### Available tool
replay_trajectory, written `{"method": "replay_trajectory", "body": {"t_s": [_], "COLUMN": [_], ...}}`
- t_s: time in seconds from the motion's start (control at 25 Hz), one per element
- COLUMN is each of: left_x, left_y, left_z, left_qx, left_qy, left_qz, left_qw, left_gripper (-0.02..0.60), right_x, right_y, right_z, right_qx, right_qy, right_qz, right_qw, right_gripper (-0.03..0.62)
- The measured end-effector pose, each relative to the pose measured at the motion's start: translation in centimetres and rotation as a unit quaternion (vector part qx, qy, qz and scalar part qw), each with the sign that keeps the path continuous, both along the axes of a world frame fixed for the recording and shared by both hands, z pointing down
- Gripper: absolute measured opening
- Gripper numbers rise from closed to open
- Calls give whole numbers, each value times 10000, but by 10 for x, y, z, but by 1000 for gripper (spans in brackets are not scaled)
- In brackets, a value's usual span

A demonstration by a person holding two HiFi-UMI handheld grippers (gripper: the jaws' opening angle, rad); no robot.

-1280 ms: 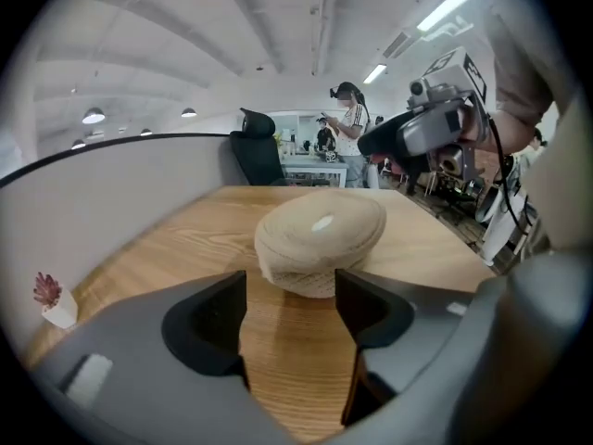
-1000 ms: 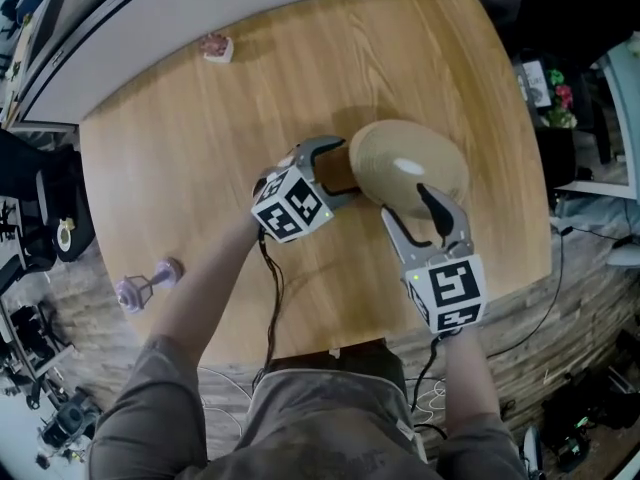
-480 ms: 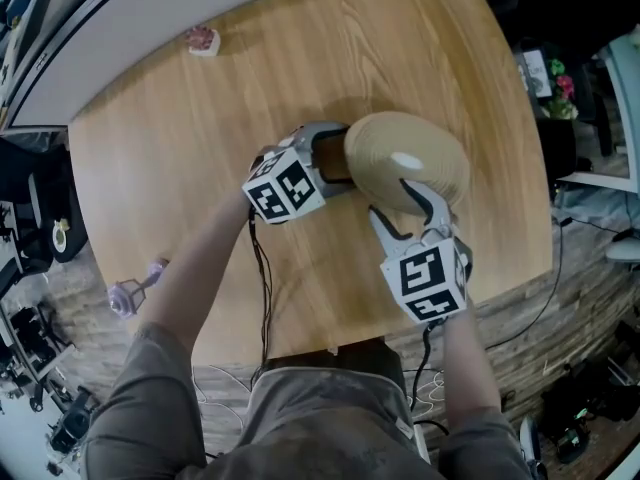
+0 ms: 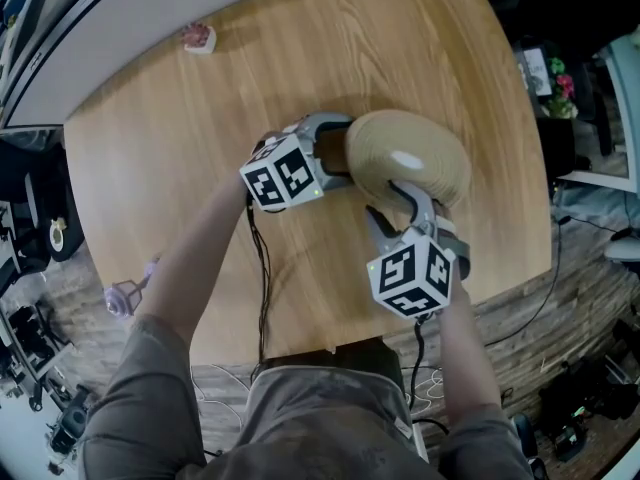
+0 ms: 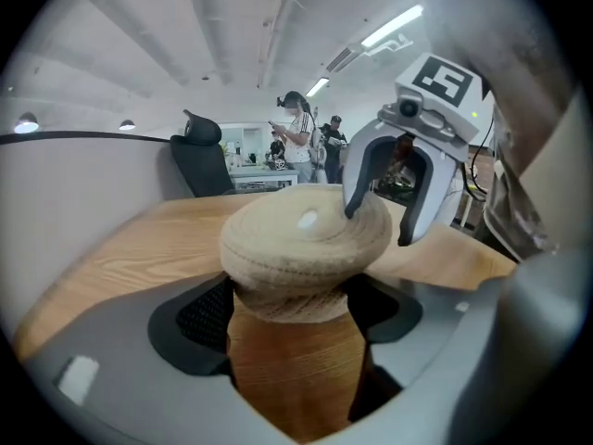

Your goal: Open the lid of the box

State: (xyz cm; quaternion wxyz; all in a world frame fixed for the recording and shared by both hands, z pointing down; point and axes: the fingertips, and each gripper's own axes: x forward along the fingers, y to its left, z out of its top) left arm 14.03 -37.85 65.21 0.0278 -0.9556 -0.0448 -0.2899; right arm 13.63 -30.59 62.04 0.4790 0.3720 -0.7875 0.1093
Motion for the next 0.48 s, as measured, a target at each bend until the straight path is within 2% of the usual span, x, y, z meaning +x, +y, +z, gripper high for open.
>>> {"method": "replay_trajectory", "body": {"t_s": [0.12, 0.2, 0.24, 0.4, 0.48], "left_x": [-3, -2, -2, -2, -1], "left_y": [1, 2, 2, 1, 0], "left_z": [3, 1, -1, 0, -2], "left_qx": [-53, -78, -71, -59, -64], "left_qy": [-4, -8, -15, -52, -57], "left_qz": [-54, -69, -72, -115, -126], "left_qw": [10000, 9999, 9999, 9999, 9999], "left_gripper": [373, 371, 371, 370, 368], "right_x": [1, 3, 3, 3, 1], "right_y": [-1, -4, -4, -4, -3], "right_z": [1, 0, 0, -2, -7], "right_qx": [70, 185, 236, 431, 579], "right_qy": [75, 164, 210, 332, 267], "right_qz": [34, 64, 55, -167, -309], "right_qw": [9999, 9997, 9995, 9984, 9975], "right_gripper": [216, 164, 163, 148, 111]}}
